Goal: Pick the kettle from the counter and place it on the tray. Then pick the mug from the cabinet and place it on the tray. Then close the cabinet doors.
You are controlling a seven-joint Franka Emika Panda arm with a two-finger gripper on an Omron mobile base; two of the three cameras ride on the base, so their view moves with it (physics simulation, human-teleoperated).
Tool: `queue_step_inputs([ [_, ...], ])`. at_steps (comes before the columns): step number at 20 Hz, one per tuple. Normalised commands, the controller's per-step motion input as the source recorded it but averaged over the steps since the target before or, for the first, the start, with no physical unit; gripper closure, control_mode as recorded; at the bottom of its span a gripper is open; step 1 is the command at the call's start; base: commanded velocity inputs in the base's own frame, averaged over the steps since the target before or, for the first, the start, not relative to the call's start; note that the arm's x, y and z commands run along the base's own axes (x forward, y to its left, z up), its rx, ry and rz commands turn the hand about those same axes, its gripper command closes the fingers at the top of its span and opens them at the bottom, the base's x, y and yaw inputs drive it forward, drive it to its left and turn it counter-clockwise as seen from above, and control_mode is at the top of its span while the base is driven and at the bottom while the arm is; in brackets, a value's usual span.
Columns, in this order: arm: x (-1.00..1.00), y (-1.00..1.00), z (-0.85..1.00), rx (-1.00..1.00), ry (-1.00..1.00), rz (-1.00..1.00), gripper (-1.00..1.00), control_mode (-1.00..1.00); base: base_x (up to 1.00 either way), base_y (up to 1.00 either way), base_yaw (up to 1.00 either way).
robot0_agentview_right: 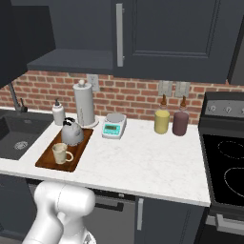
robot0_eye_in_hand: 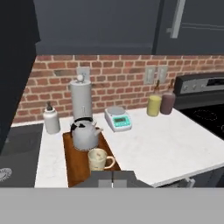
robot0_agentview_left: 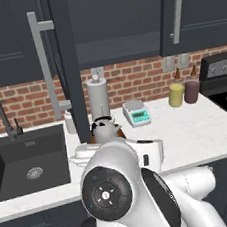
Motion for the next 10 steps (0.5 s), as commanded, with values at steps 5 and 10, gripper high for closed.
queue_step_inputs([
  [5,0.0,0.59,0.0,-0.17,-0.04,-0.19,1.0,-1.0,0.0,0.0,0.0],
  [10,0.0,0.55,0.0,-0.14,-0.09,-0.22,1.0,-1.0,0.0,0.0,0.0],
])
